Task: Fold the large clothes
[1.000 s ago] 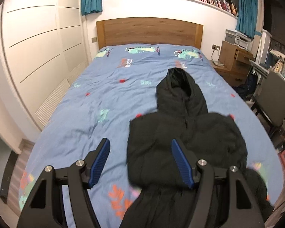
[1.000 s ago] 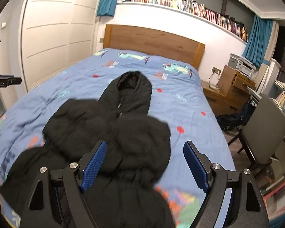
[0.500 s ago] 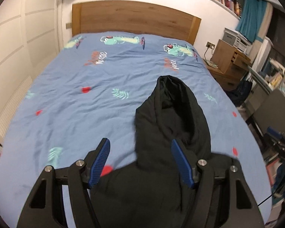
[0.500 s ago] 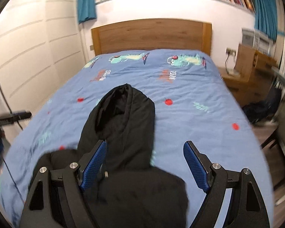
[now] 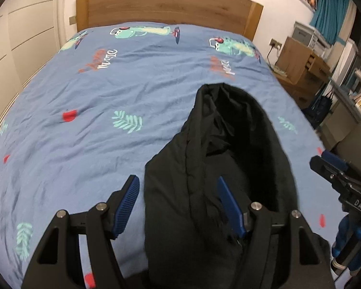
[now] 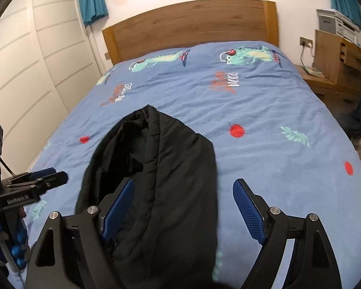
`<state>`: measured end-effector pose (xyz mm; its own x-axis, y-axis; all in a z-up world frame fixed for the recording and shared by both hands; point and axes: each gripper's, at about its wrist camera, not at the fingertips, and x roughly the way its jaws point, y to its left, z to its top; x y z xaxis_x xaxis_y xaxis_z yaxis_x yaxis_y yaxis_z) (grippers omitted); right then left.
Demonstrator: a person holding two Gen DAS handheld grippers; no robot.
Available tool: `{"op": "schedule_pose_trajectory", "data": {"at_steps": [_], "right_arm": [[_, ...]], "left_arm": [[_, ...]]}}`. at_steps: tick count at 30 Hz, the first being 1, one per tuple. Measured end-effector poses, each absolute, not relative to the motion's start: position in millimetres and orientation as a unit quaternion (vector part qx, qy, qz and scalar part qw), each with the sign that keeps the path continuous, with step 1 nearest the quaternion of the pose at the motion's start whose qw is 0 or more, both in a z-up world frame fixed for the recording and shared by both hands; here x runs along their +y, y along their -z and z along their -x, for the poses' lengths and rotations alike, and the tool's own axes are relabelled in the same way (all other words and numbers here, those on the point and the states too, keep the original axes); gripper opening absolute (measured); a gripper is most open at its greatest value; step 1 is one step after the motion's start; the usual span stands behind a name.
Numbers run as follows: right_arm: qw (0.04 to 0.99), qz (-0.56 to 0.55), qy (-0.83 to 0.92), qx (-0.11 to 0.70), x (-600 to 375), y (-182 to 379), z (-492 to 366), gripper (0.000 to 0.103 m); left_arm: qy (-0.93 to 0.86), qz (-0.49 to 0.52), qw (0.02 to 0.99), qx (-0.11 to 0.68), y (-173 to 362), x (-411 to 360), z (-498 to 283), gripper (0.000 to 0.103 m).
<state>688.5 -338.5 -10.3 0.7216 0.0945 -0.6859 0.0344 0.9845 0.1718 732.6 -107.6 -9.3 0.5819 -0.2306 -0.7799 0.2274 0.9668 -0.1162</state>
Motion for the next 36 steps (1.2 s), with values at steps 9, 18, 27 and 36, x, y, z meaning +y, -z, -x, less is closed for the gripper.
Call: {"op": "schedule_pose_trajectory", "data": {"at_steps": [9, 18, 27, 36], "right_arm": [[0.910, -0.084, -0.010, 0.405, -329.5, 54.0, -739.5, 0.089], [0.883, -0.124, -0.016, 0.453, -345.7, 106.8, -755.9, 0.021], [0.901, -0.086, -0.054, 0.422, -338.2, 55.1, -717.2, 0.009], [0.923, -0.059, -0.090, 0.370, -322.4, -30.2, -603.9, 0.008]], "left_arm": [[0.110, 0.029, 0.879, 0.463, 61.4, -108.7, -775.5, 0.066], [0.111, 0.051, 0.850, 0.513, 115.6, -106.0, -783.7, 0.030], [0.125, 0.031, 0.863, 0.488, 63.7, -114.6, -739.3, 0.012], [0.148, 0.015, 0.889, 0.434, -25.0, -101.1, -630.9, 0.011]]}}
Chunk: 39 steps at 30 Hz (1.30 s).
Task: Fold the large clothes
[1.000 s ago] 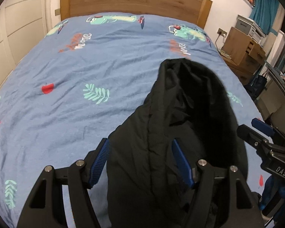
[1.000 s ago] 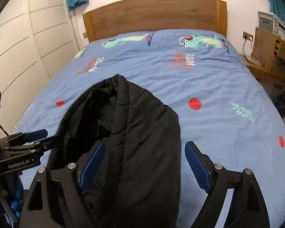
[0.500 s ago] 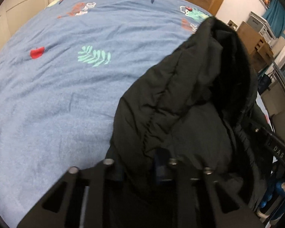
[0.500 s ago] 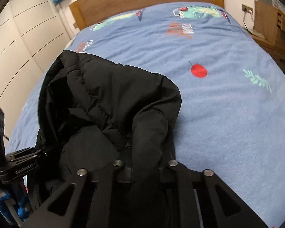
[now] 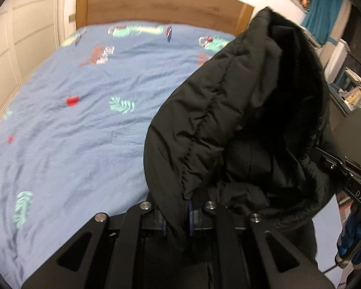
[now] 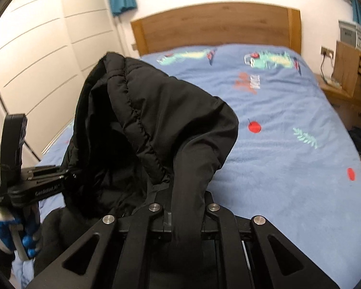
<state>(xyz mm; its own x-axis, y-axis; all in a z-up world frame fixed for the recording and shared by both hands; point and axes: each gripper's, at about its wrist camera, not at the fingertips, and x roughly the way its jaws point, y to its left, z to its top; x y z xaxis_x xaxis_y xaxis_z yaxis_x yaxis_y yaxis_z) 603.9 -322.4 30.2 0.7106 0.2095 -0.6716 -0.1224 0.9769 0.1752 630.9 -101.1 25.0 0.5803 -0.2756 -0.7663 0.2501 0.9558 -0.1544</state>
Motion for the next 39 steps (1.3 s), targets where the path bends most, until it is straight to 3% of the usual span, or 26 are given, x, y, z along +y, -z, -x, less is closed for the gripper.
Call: {"op": "schedule_pose_trajectory", "data": {"at_steps": [8, 20, 32, 39], "right_arm": [[0.941, -0.051, -0.096, 0.320, -294.8, -76.8, -452.2, 0.009], [0.938, -0.057, -0.104, 0.325, -262.9, -30.8, -267.9, 0.009], [0.925, -0.062, -0.073, 0.367, -284.3, 55.9, -258.1, 0.015], [0.927, -0.064, -0.073, 0.363, -290.8, 65.9, -271.3, 0.019]], "left_arm": [[0.157, 0.039, 0.900, 0.405, -73.3, -52.1, -473.8, 0.011], [0.178, 0.049, 0.891, 0.415, 1.3, -7.8, -306.4, 0.011], [0.166, 0.041, 0.888, 0.427, 68.6, -13.8, -316.7, 0.016], [0.163, 0.013, 0.899, 0.406, 72.7, -20.0, -301.2, 0.033]]}}
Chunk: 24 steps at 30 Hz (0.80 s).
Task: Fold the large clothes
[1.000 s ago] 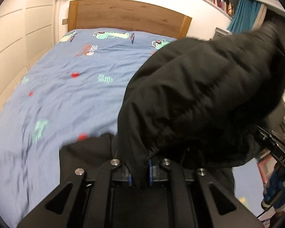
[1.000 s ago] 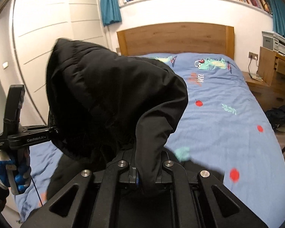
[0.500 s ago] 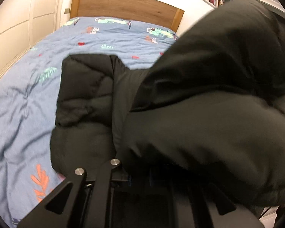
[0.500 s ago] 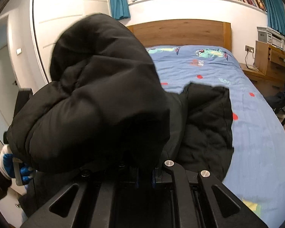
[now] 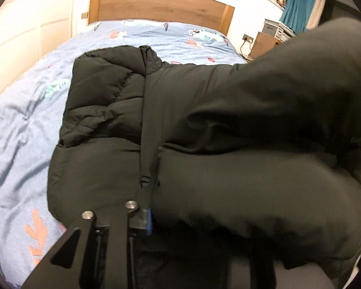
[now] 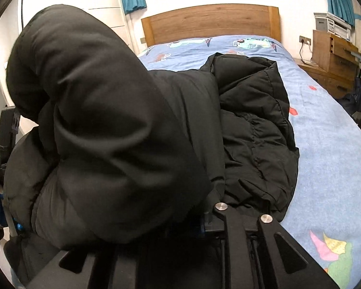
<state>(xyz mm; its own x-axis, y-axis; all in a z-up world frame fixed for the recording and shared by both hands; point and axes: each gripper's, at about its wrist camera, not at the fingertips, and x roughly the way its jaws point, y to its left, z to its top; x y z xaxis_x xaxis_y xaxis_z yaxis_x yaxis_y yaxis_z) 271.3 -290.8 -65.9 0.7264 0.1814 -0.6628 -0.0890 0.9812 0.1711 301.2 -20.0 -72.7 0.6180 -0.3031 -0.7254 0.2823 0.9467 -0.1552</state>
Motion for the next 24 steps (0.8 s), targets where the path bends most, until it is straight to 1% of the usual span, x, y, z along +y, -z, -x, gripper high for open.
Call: {"op": "schedule_pose_trajectory", "data": {"at_steps": [2, 3, 4, 6, 7, 8, 10, 11, 18, 21, 24], "right_arm": [[0.928, -0.060, -0.072, 0.361, -291.1, 67.4, -273.3, 0.024], [0.928, -0.061, -0.072, 0.361, -291.5, 67.8, -273.0, 0.026], [0.928, -0.061, -0.072, 0.359, -290.8, 67.3, -270.2, 0.030], [0.929, -0.060, -0.072, 0.359, -290.6, 65.9, -267.8, 0.040], [0.929, -0.059, -0.072, 0.359, -291.6, 65.7, -266.6, 0.049], [0.929, -0.055, -0.070, 0.359, -292.1, 64.8, -264.0, 0.055], [0.928, -0.050, -0.068, 0.363, -292.2, 68.2, -255.2, 0.058], [0.926, -0.051, -0.066, 0.367, -294.1, 69.6, -253.3, 0.061], [0.919, -0.056, -0.039, 0.387, -314.1, 79.0, -237.6, 0.062], [0.919, -0.063, -0.022, 0.390, -334.1, 75.2, -227.7, 0.062], [0.925, -0.068, -0.011, 0.374, -337.2, 49.3, -213.9, 0.062]], "left_arm": [[0.158, 0.005, 0.903, 0.401, 72.1, -19.4, -295.8, 0.038], [0.154, 0.004, 0.904, 0.400, 72.5, -19.4, -294.1, 0.044], [0.148, 0.004, 0.905, 0.399, 72.9, -18.2, -291.7, 0.050], [0.148, 0.011, 0.902, 0.406, 76.2, -14.5, -288.3, 0.052], [0.148, 0.015, 0.899, 0.411, 78.1, -11.6, -285.6, 0.052], [0.147, 0.015, 0.898, 0.413, 79.8, -9.0, -283.0, 0.052], [0.145, 0.013, 0.896, 0.419, 81.9, -4.1, -275.2, 0.052], [0.144, 0.012, 0.895, 0.421, 82.4, -1.9, -271.7, 0.052], [0.117, 0.020, 0.893, 0.433, 76.2, 39.3, -239.4, 0.052], [0.111, 0.036, 0.898, 0.424, 56.8, 52.8, -223.4, 0.052], [0.122, 0.043, 0.906, 0.404, 26.1, 55.2, -226.5, 0.052]]}}
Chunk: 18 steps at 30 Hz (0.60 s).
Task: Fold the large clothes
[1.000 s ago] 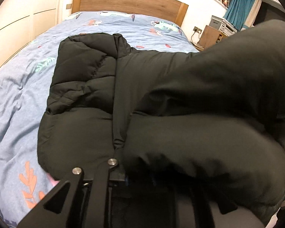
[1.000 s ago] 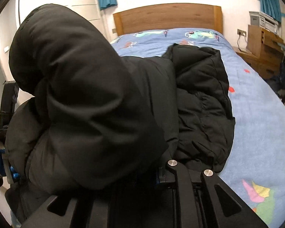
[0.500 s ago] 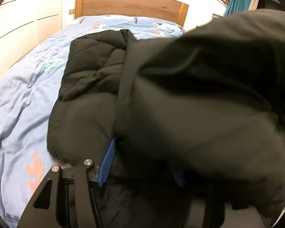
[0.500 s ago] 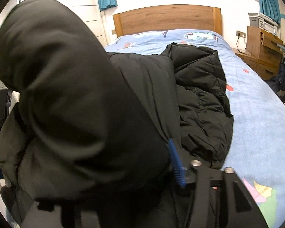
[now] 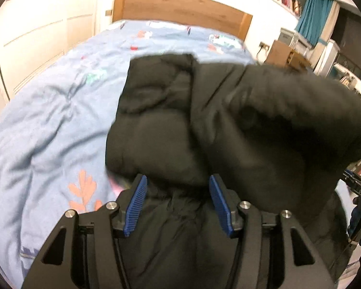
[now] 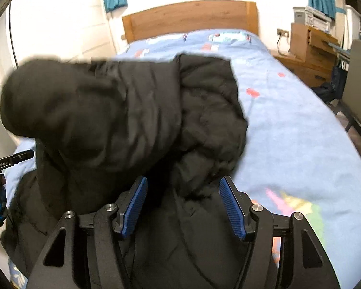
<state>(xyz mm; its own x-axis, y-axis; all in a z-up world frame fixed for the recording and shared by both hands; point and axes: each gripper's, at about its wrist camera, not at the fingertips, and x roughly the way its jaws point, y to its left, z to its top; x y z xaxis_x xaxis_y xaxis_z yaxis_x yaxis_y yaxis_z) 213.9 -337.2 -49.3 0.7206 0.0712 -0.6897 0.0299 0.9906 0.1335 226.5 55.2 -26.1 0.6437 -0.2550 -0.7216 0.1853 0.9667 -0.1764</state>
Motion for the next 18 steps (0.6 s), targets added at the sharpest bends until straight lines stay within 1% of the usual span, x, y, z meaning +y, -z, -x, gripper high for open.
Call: {"op": "schedule_pose_trajectory", "data": {"at_steps": [2, 5, 8, 11, 14, 18], "right_arm": [[0.933, -0.068, -0.010, 0.353, -339.5, 25.7, -210.3, 0.062], [0.943, -0.066, -0.023, 0.326, -336.7, -8.6, -223.0, 0.063], [0.948, -0.051, -0.035, 0.313, -323.0, -32.7, -239.2, 0.064], [0.950, -0.037, -0.057, 0.305, -302.1, -51.1, -256.2, 0.064], [0.949, -0.025, -0.086, 0.302, -280.3, -55.8, -255.6, 0.065], [0.938, -0.006, -0.115, 0.327, -256.0, -30.0, -251.7, 0.066]], "left_arm": [[0.137, 0.047, 0.908, 0.392, 1.2, 45.7, -226.3, 0.052], [0.158, 0.057, 0.911, 0.377, -25.8, 34.5, -245.9, 0.052], [0.184, 0.057, 0.912, 0.362, -54.0, 12.7, -261.5, 0.052], [0.204, 0.054, 0.911, 0.355, -68.4, -10.0, -274.8, 0.052], [0.233, 0.045, 0.904, 0.357, -68.9, -30.8, -275.2, 0.052], [0.245, 0.032, 0.890, 0.384, -41.7, -49.1, -272.7, 0.052]]}}
